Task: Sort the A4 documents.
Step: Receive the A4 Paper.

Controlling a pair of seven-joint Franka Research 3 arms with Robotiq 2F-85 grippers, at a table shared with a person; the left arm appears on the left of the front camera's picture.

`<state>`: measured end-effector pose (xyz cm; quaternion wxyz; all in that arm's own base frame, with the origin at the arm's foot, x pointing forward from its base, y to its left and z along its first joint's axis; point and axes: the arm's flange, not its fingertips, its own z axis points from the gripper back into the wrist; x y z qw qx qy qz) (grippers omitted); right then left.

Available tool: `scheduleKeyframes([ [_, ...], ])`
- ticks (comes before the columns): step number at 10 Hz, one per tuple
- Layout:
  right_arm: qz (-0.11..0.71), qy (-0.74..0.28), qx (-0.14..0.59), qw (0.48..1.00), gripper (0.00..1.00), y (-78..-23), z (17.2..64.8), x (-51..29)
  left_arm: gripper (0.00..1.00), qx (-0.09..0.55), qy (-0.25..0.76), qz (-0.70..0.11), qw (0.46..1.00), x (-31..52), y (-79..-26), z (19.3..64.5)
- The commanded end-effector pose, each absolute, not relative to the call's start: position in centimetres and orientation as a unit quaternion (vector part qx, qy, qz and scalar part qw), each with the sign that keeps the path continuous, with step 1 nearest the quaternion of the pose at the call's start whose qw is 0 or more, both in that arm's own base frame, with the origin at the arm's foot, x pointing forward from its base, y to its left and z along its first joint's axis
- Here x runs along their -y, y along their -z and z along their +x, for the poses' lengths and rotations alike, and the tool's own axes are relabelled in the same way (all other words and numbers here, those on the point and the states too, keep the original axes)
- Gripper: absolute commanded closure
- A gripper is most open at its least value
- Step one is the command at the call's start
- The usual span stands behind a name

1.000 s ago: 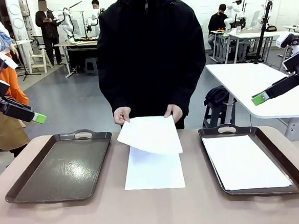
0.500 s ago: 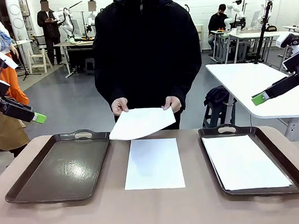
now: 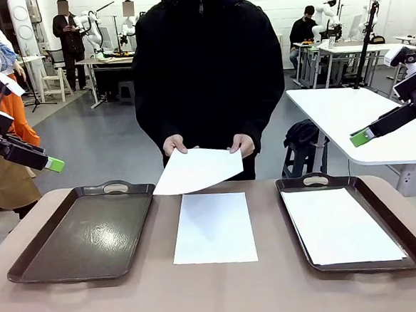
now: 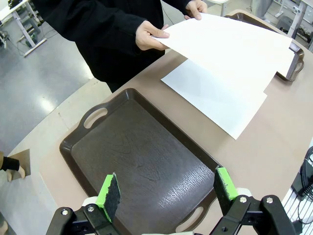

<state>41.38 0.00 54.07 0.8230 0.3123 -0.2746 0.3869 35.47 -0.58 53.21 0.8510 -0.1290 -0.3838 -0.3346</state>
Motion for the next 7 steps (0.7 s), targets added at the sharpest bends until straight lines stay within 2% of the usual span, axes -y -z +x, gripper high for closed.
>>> scheduleKeyframes([
  [1, 0.314, -0.395, 0.278, 0.818, 0.0, -53.97, 41.4, 0.05, 0.0, 0.384, 0.334, -0.131, 0.85, 0.46, -53.08, 35.54],
  [7, 0.314, -0.395, 0.278, 0.818, 0.0, -53.97, 41.4, 0.05, 0.0, 0.384, 0.334, -0.131, 0.85, 0.46, -53.08, 35.54],
])
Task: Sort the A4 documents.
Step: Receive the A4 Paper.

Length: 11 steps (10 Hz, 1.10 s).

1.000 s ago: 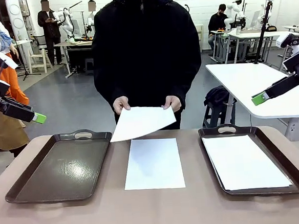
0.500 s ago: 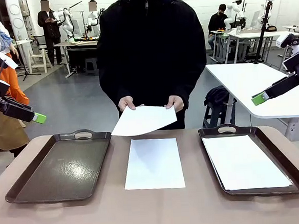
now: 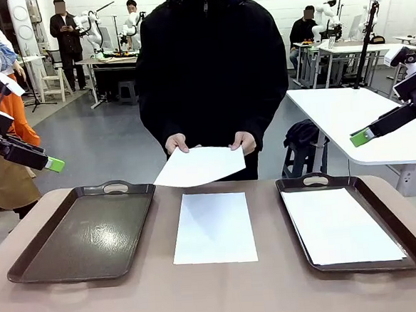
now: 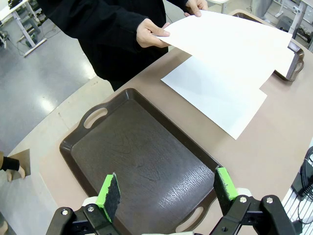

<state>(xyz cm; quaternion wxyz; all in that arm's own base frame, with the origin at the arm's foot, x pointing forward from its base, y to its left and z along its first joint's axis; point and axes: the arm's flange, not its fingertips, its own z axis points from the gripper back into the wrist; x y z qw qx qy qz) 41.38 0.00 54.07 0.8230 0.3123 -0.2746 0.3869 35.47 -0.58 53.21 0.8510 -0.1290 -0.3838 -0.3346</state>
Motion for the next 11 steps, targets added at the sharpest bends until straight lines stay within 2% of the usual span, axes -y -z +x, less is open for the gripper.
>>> scheduleKeyframes([
  [1, 0.314, -0.395, 0.278, 0.818, 0.0, -53.97, 41.4, 0.05, 0.0, 0.384, 0.334, -0.131, 0.85, 0.46, -53.08, 35.54],
  [11, 0.314, -0.395, 0.278, 0.818, 0.0, -53.97, 41.4, 0.05, 0.0, 0.384, 0.334, -0.131, 0.85, 0.46, -53.08, 35.54],
])
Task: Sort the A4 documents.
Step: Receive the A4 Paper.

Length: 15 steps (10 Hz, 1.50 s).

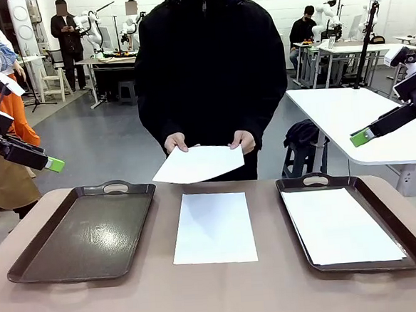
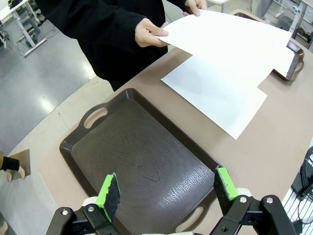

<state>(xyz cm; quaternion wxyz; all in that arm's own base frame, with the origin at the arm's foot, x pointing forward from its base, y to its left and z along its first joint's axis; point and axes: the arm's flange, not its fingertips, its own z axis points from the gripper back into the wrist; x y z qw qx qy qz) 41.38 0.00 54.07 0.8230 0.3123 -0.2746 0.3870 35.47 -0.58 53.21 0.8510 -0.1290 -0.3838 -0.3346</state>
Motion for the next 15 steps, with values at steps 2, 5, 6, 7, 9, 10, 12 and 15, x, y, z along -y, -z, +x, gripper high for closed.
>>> scheduleKeyframes([
  [2, 0.314, -0.395, 0.278, 0.818, 0.0, -53.97, 41.4, 0.05, 0.0, 0.384, 0.334, -0.131, 0.85, 0.46, -53.08, 35.54],
  [5, 0.314, -0.395, 0.278, 0.818, 0.0, -53.97, 41.4, 0.05, 0.0, 0.384, 0.334, -0.131, 0.85, 0.46, -53.08, 35.54],
  [6, 0.314, -0.395, 0.278, 0.818, 0.0, -53.97, 41.4, 0.05, 0.0, 0.384, 0.334, -0.131, 0.85, 0.46, -53.08, 35.54],
  [7, 0.314, -0.395, 0.278, 0.818, 0.0, -53.97, 41.4, 0.05, 0.0, 0.384, 0.334, -0.131, 0.85, 0.46, -53.08, 35.54],
  [9, 0.314, -0.395, 0.278, 0.818, 0.0, -53.97, 41.4, 0.05, 0.0, 0.384, 0.334, -0.131, 0.85, 0.46, -53.08, 35.54],
  [10, 0.314, -0.395, 0.278, 0.818, 0.0, -53.97, 41.4, 0.05, 0.0, 0.384, 0.334, -0.131, 0.85, 0.46, -53.08, 35.54],
  [12, 0.314, -0.395, 0.278, 0.818, 0.0, -53.97, 41.4, 0.05, 0.0, 0.384, 0.334, -0.131, 0.85, 0.46, -53.08, 35.54],
  [15, 0.314, -0.395, 0.278, 0.818, 0.0, -53.97, 41.4, 0.05, 0.0, 0.384, 0.334, -0.131, 0.85, 0.46, -53.08, 35.54],
])
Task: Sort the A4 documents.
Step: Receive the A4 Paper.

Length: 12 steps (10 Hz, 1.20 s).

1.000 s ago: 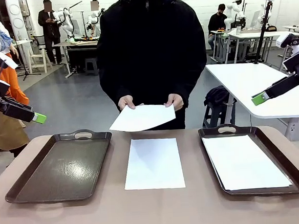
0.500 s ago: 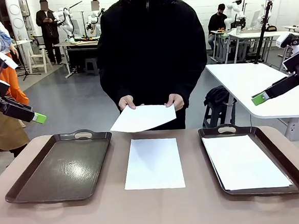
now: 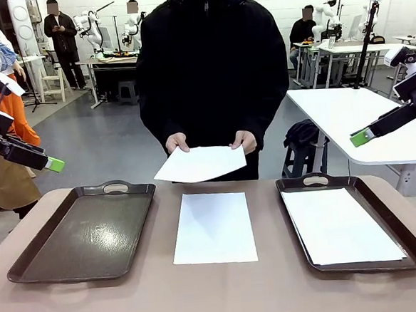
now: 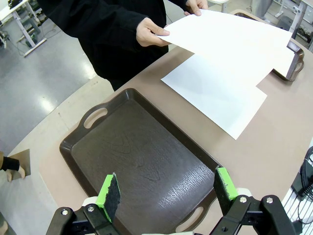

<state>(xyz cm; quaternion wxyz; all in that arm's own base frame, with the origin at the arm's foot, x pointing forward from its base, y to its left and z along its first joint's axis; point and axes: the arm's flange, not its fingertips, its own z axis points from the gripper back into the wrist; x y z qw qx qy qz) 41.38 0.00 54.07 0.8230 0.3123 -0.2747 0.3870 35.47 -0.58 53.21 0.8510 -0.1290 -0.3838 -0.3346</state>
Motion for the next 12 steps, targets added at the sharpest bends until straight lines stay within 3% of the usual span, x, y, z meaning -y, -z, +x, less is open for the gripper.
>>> scheduleKeyframes([
  [1, 0.314, -0.395, 0.278, 0.818, 0.0, -53.97, 41.4, 0.05, 0.0, 0.384, 0.334, -0.131, 0.85, 0.46, -53.08, 35.54],
  [12, 0.314, -0.395, 0.278, 0.818, 0.0, -53.97, 41.4, 0.05, 0.0, 0.384, 0.334, -0.131, 0.85, 0.46, -53.08, 35.54],
])
